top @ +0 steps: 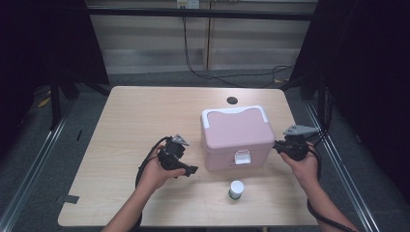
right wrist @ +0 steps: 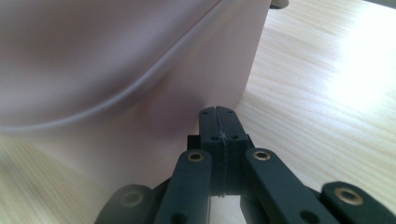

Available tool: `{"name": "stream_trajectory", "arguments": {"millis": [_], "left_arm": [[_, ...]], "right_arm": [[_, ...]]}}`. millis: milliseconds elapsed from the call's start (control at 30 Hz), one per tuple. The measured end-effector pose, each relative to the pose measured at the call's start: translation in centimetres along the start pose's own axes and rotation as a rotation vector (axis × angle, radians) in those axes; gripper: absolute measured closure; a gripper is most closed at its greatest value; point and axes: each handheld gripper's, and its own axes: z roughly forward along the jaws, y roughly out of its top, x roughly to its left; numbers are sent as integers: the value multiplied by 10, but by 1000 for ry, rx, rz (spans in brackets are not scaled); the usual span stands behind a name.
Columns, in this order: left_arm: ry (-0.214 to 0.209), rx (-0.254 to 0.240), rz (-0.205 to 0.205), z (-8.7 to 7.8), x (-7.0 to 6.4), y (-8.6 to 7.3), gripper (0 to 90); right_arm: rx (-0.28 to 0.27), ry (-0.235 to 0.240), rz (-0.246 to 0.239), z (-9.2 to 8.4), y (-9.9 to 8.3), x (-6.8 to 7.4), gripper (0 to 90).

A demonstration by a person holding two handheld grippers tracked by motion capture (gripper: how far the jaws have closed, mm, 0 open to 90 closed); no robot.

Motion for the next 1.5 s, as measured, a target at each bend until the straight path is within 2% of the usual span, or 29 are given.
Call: {"name": "stream_trajectory", "arguments": {"millis": [167, 300, 333, 400, 533, 867, 933, 1133, 1500], "left_arm": [[3, 1, 8, -1, 0, 0, 180], [7, -11, -10, -1, 1, -1, 180], [9, -3, 0, -2, 2, -1, 180], [9, -7, -14, -3, 2, -2, 180], [17, -8, -11, -6, 3, -5, 180], [32, -23, -32, -14, 8, -9, 180], [25, -27, -35, -15, 8, -9, 181], [43, -26, -50, -19, 12, -12, 180], [51, -39, -68, -24, 17, -16, 190]], "right_arm": [[-3, 6, -7, 2, 5, 4, 900], [-4, 12, -8, 4, 7, 7, 900], [-4, 12, -8, 4, 7, 7, 900], [-5, 12, -4, 6, 8, 9, 900], [-6, 15, -4, 7, 9, 14, 900], [5, 37, -32, 14, 17, 28, 900], [5, 39, -34, 14, 18, 29, 900], [9, 60, -50, 21, 24, 40, 900], [8, 79, -67, 29, 30, 51, 900]]}}
